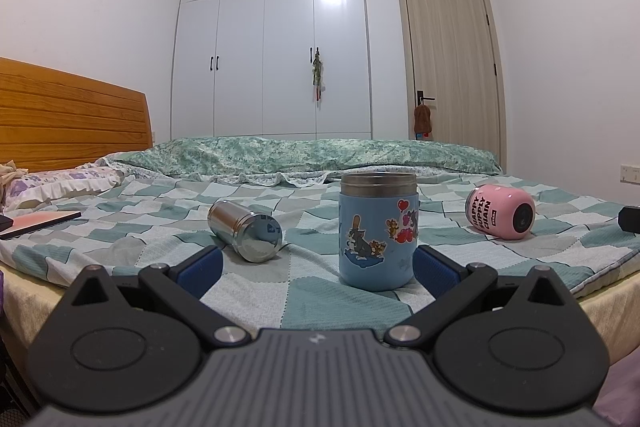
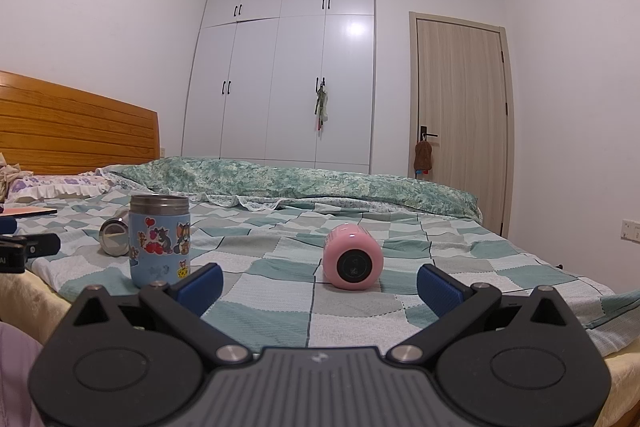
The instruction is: Flip cup upright
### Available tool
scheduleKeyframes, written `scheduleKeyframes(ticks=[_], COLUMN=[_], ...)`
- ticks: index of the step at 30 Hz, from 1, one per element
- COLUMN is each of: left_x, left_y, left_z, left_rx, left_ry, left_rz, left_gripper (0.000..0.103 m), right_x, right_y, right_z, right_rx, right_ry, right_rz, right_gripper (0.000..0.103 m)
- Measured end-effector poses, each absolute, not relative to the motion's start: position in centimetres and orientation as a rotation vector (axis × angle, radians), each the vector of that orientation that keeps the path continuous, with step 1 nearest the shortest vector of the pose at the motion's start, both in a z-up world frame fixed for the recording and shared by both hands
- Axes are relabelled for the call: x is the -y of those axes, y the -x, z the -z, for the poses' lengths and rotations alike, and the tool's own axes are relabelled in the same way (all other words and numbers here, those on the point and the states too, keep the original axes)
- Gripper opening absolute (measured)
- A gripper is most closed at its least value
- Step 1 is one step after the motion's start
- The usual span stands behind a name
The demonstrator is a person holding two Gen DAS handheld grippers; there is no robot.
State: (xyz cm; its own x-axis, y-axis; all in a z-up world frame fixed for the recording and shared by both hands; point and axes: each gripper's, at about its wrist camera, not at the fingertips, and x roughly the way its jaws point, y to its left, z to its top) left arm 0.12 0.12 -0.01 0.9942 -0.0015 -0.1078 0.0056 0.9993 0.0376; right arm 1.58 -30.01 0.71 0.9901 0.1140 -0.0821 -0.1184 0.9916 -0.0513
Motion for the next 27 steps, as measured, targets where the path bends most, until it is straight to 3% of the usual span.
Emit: scheduleKeyframes(ticks=[27], left_x=[1.6], left_y=[-0.1], left_z=[0.0], left_rx=[-0.121], left_ry=[-0.08], left_rz=[0.039], left_gripper=[0.103], right_x=[30.3], right_y=[-2.0], right_z=[-0.9], right_rx=[-0.101], right_ry=[0.043], right_rz=[-0.122], right_gripper=[0.103])
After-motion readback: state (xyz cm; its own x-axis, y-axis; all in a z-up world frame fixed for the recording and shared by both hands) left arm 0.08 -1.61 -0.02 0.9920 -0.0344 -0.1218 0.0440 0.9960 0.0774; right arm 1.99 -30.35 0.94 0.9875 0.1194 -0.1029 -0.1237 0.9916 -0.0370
